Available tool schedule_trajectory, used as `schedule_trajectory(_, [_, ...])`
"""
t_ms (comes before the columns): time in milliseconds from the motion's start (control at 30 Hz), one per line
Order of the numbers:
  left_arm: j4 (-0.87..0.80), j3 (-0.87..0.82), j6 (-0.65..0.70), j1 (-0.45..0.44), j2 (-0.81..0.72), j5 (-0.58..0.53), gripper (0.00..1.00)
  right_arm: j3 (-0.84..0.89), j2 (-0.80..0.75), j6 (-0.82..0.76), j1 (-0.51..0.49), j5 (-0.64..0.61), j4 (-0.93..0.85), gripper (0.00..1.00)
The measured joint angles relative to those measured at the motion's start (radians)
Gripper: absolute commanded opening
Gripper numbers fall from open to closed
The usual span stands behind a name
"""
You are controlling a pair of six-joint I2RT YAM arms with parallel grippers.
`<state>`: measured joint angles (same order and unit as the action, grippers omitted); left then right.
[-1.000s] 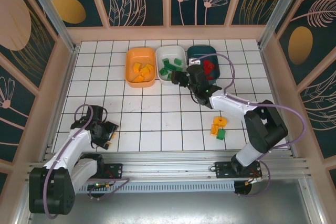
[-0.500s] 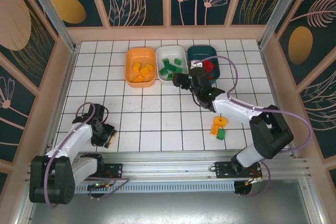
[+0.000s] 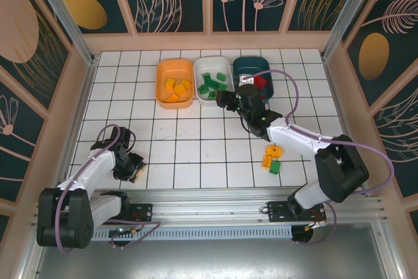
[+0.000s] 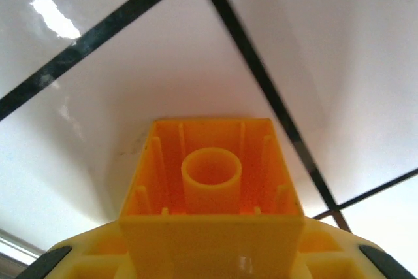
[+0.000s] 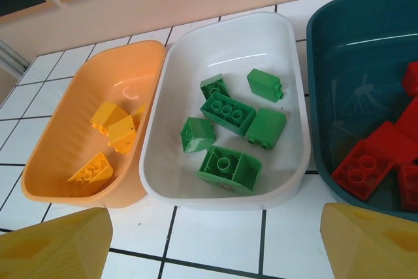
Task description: Sort the legos into containers by color
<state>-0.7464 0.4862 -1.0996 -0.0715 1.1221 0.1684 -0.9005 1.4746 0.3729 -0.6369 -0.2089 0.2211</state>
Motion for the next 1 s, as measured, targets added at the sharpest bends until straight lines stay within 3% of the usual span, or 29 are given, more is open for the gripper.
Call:
schedule_trajectory(100, [0.127, 0.079, 0.037, -0.031, 0.054, -0.009, 0.18, 0.000, 0.000, 0.000, 0.000, 0.000, 0.000, 0.83])
schedule_trajectory(333, [0.348, 0.459, 0.117, -0.119, 0.272, -0.047, 0.18, 0.017, -0.016, 0.001, -0.001, -0.001, -0.001, 0.83])
schedule_trajectory(733, [0.420, 0.908, 0.244, -0.146, 0.805, -0.064, 0.18, 0.048, -0.106, 0.000, -0.009, -0.019, -0.058, 0.83])
schedule_trajectory(833, [0.410, 0.984, 0.263, -0.155, 0.867, -0.064, 0.28, 0.048, -0.126, -0.001, -0.013, -0.023, -0.067, 0.84])
schedule_trajectory(967, [0.409, 1.051, 0.287, -0.172, 0.897, -0.064, 0.56, 0.049, -0.132, -0.005, -0.019, -0.027, -0.076, 0.85])
schedule_trajectory(1000, [0.409, 1.059, 0.291, -0.176, 0.897, -0.064, 0.67, 0.049, -0.132, -0.007, -0.020, -0.027, -0.080, 0.85])
